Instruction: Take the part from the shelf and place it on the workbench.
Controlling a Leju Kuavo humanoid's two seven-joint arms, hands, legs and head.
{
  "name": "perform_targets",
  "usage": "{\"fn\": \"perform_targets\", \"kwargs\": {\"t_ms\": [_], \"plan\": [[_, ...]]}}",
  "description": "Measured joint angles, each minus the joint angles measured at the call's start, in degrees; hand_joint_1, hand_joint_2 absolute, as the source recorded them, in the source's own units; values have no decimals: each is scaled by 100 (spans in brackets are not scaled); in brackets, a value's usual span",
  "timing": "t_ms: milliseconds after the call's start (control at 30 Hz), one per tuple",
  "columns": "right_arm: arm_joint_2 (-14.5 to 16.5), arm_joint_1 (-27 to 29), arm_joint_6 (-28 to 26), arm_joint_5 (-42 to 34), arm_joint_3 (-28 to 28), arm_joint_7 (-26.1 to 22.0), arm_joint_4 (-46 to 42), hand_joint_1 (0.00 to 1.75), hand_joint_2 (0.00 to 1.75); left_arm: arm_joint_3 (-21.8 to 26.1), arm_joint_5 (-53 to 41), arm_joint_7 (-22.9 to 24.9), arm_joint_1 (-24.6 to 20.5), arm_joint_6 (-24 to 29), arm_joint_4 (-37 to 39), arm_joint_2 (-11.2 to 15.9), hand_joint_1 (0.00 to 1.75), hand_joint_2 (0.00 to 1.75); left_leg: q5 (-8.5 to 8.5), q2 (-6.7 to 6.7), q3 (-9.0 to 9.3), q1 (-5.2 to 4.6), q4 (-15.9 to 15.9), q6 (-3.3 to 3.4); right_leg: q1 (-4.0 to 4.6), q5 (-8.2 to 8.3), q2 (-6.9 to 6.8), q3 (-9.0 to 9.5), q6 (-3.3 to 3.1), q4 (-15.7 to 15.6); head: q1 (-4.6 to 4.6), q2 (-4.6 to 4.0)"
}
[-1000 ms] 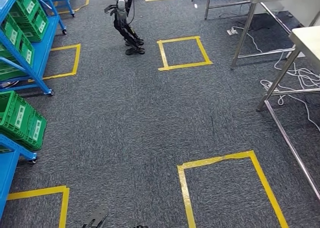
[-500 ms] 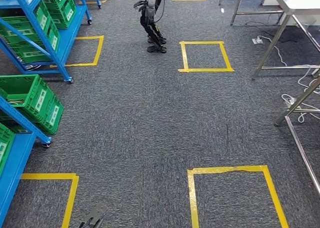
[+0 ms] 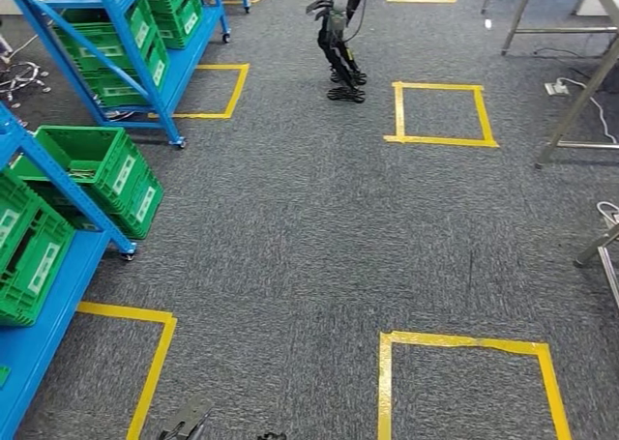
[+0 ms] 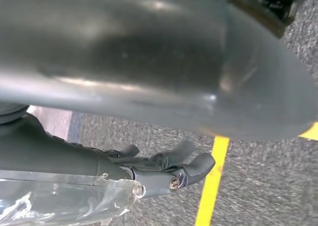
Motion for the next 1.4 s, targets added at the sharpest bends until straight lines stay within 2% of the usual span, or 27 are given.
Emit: {"fn": "perform_targets", "kwargs": {"t_ms": [67, 100, 167, 233, 300, 367, 400, 433, 467, 500, 533, 600, 667, 733, 800, 833, 900, 933, 967, 1000, 1033, 1100, 1167, 1233, 1267, 1333, 1400], "plan": [[0, -15, -2, -9, 0, -34, 0, 0, 0, 1, -22, 0, -14, -1, 0, -1, 0, 0, 352, 171, 395, -42, -726, 54, 22, -18, -92, 20, 21, 6, -3, 0], [-1, -19, -4, -16, 0, -44, 0, 0, 0, 0, -33, 0, -33, 0, 0, -4, 0, 0, 434, 267, 550, -67, -1029, 89, 39, -30, -138, 21, 42, 13, -4, 0], [-2, -21, -9, -31, 0, -41, 0, 0, 0, 1, -54, 0, -56, 1, 0, -20, 0, 0, 436, 344, 658, -108, -1292, 145, 73, -44, -234, 25, 88, 11, 0, 0], [-2, -28, -14, -39, 0, -16, 0, 0, 0, 1, -63, 0, -38, 1, 0, -35, 0, 0, 444, 249, 652, -93, -1330, 209, 70, -65, -288, 49, 139, -1, 3, 0], [-2, -33, -17, -49, 0, 2, -1, 0, 0, 1, -67, 0, -24, 5, 0, -42, 0, 0, 467, 157, 666, -61, -1362, 272, 53, -229, -108, -23, 201, 214, 23, 0], [-2, -26, -16, -66, -4, 3, -1, 0, 0, 2, -68, 0, -38, 11, 0, -59, 0, 0, 481, 55, 664, -45, -1370, 310, 38, -580, 132, -325, 242, 886, 53, 0], [-2, -20, -15, -73, -8, 4, 0, 0, 0, 2, -68, 0, -44, 12, 0, -71, 0, 0, 484, -1, 660, -44, -1369, 318, 34, -739, 179, -513, 253, 1277, 60, 0], [-2, -13, -15, -80, -14, 5, 0, 0, 0, 2, -68, 0, -41, 12, 0, -81, 0, 0, 486, -57, 660, -43, -1368, 320, 33, -813, 196, -654, 262, 1552, 62, 0], [-2, -8, -15, -87, -18, 6, 0, 0, 0, 3, -68, 0, -36, 12, 0, -86, 0, 0, 487, -114, 662, -39, -1366, 317, 30, -774, 203, -707, 267, 1628, 62, 0], [-2, -7, -15, -91, -21, 7, 0, 0, 0, 3, -68, 0, -32, 12, 0, -89, 0, 0, 490, -176, 666, -32, -1364, 310, 23, -626, 211, -653, 270, 1477, 63, 0], [-2, -8, -16, -95, -22, 8, -1, 0, 0, 4, -68, 0, -32, 12, 0, -91, 0, 0, 492, -240, 671, -21, -1359, 294, 5, -403, 256, -502, 277, 1130, 63, 0], [-2, -10, -17, -100, -23, 8, -1, 0, 0, 4, -68, 0, -43, 12, 0, -93, 0, 0, 496, -367, 647, -16, -1331, 233, -62, -92, 523, -159, 290, 381, 74, 0], [-3, -9, -19, -104, -25, 11, 0, 0, 0, 4, -68, -1, -48, 12, 0, -92, 0, 0, 527, -472, 588, -17, -1316, 156, -95, -42, 713, -25, 252, 71, 77, 0], [-3, -5, -20, -107, -28, 19, 0, 0, 0, 6, -68, -2, -30, 12, 0, -90, 0, 0, 568, -563, 553, 5, -1340, 90, -83, -30, 634, -27, 167, 54, 71, 0], [-2, -9, -20, -108, -37, 23, 0, 0, 0, 8, -68, -2, -17, 12, 0, -91, 0, 0, 463, -441, 476, -2, -1203, 39, -85, -7, 514, -14, 90, 33, 43, 0], [-2, -10, -20, -109, -43, 24, 0, 0, 0, 8, -69, -2, -25, 12, 0, -92, 0, 0, 314, -317, 357, -11, -962, 20, -86, 0, 440, -10, 59, 21, 21, 0], [-3, -2, -24, -119, -62, 36, 0, 0, 0, 8, -75, -2, -50, 11, 0, -104, 0, 0, -57, -90, -8, -21, -206, -10, -58, -5, 283, -13, 22, 18, -13, 0], [-4, 4, -27, -124, -71, 43, 0, 0, 0, 8, -78, -2, -52, 11, 0, -110, 0, 0, -172, -45, -161, -19, 120, -15, -46, -9, 205, -15, 12, 18, -14, 0], [-5, 5, -29, -127, -78, 49, 0, 0, 0, 8, -80, -2, -45, 10, 0, -115, 0, 0, -186, -25, -226, -18, 278, -11, -36, -13, 138, -14, 5, 18, -14, 0], [-6, 1, -30, -127, -81, 51, 0, 0, 0, 8, -86, -4, -35, 10, 0, -116, 0, 0, -94, -15, -182, -19, 220, 1, -29, -16, 80, -10, 2, 18, -14, 0], [-7, -5, -30, -126, -83, 50, 0, 0, 0, 8, -95, -9, -26, 10, 0, -116, 0, 0, 78, 6, -28, -24, -46, 23, -23, -21, 28, -1, 3, 18, -14, 0], [-7, -16, -30, -125, -85, 44, 0, 0, 0, 10, -114, -24, -33, 11, 0, -115, 0, 0, 398, 185, 402, -68, -814, 89, 0, -42, -65, 17, 29, 26, -15, 0], [-7, -19, -30, -125, -85, 38, -1, 0, 0, 14, -123, -34, -60, 12, 0, -119, 0, 0, 471, 342, 622, -118, -1255, 157, 32, -62, -151, 18, 75, 31, -11, 1], [-7, -23, -31, -125, -86, 36, -2, 0, 0, 21, -130, -35, -58, 10, 0, -122, 0, 0, 445, 294, 622, -131, -1316, 210, 47, -71, -239, 40, 121, 9, -7, 1], [-7, -26, -32, -125, -87, 36, -2, 0, 0, 29, -134, -35, -44, 8, 0, -124, 0, 0, 453, 247, 631, -121, -1336, 235, 42, -99, -240, 52, 148, 17, -3, 0], [-7, -29, -36, -123, -89, 37, -2, 0, 0, 44, -139, -35, -37, 4, 0, -128, 0, 0, 471, 152, 654, -89, -1373, 288, 31, -310, -85, -55, 198, 306, 12, 0], [-7, -20, -40, -118, -90, 38, -2, 0, 0, 52, -151, -35, -46, 1, 0, -137, 0, 0, 475, 49, 659, -72, -1379, 325, 25, -678, 126, -399, 228, 1044, 32, 0]]}}
